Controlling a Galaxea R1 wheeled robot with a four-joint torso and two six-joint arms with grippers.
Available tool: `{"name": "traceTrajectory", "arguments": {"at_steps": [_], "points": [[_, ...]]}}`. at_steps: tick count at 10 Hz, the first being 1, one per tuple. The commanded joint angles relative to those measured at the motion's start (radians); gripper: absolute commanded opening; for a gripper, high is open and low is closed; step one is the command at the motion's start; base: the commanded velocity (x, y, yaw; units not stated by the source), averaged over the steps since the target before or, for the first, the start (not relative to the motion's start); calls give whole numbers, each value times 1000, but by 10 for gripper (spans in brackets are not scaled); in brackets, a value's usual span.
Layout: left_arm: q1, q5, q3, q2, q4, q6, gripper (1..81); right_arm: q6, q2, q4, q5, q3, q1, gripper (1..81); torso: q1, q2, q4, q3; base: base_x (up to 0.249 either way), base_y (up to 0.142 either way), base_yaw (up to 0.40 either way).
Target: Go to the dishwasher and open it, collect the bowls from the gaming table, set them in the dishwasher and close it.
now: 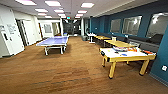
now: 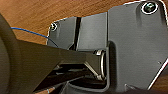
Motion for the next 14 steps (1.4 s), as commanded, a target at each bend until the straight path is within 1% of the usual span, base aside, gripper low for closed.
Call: {"name": "traceTrajectory", "arguments": {"at_steps": [1,14], "points": [[-45,45,12,-2,12,6,811,-2,2,-10,-39,11,41,811,0,0,0,0,167,0,0],[-45,45,10,-5,13,6,811,-2,6,-9,-39,12,41,811,0,0,0,0,184,0,0]]}}
